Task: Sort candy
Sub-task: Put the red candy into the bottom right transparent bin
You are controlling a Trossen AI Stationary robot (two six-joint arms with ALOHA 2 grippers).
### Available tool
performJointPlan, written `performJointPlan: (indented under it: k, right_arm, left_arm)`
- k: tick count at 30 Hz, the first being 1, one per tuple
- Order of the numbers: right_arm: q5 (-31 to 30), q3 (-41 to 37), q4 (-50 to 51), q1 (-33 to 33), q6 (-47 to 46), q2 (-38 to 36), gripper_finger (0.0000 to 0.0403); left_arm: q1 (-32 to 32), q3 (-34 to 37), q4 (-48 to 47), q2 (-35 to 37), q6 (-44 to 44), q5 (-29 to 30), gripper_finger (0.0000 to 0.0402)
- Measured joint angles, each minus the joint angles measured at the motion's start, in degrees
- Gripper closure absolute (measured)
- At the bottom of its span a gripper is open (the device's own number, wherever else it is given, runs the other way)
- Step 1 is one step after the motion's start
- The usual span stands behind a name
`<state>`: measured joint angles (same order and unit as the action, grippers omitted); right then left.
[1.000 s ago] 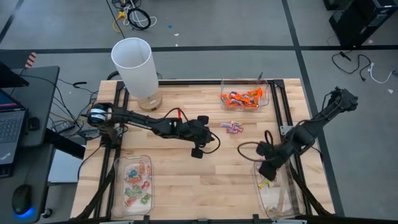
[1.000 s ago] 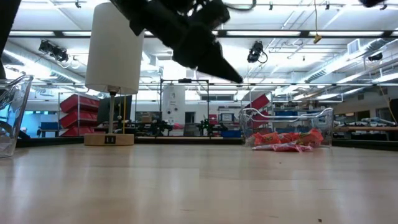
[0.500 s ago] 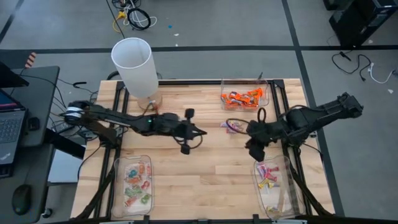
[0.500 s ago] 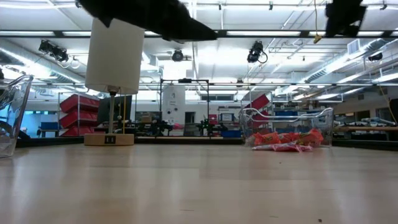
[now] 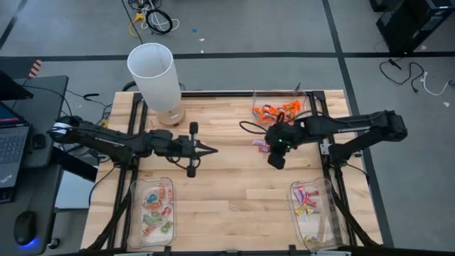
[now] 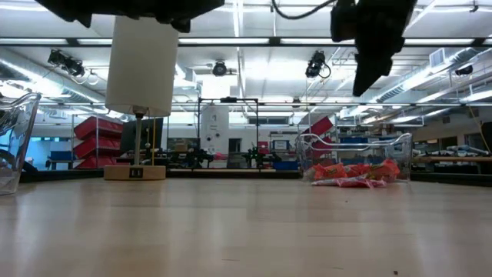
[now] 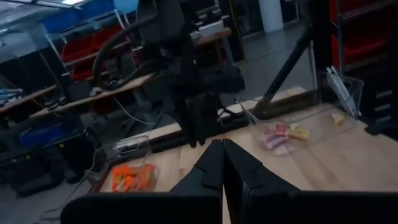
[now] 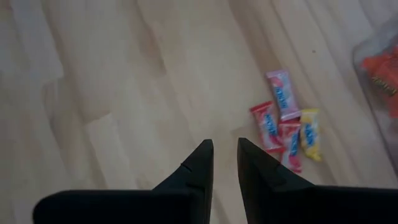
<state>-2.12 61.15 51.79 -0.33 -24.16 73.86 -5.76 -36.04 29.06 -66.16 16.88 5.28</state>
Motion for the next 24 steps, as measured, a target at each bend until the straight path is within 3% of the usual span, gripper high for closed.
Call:
performJointPlan:
  k: [6, 11, 16, 24]
  right_arm:
    - [-1.5, 2.8, -0.2, -3.2, 3.6, 4.5, 0.0344]
    - [-5.8, 7.4, -0.4, -5.1, -6.1, 9.7, 0.0343]
    - [-5.6, 9.8, 0.7, -5.7, -7.3, 15.0, 0.0343]
    - [-3.0, 10.3, 2.5, -5.4, 3.1, 21.5, 0.0343]
  left_arm:
    - [0.0, 3.9, 2.0, 4.3, -1.1, 0.8, 0.0398]
    - [0.0, 9.2, 8.4, 7.2, -1.4, 0.8, 0.0398]
    - [0.0, 15.0, 15.1, 9.7, -4.2, 0.8, 0.0397]
    - [-0.3, 20.0, 22.5, 10.7, -5.6, 0.7, 0.0397]
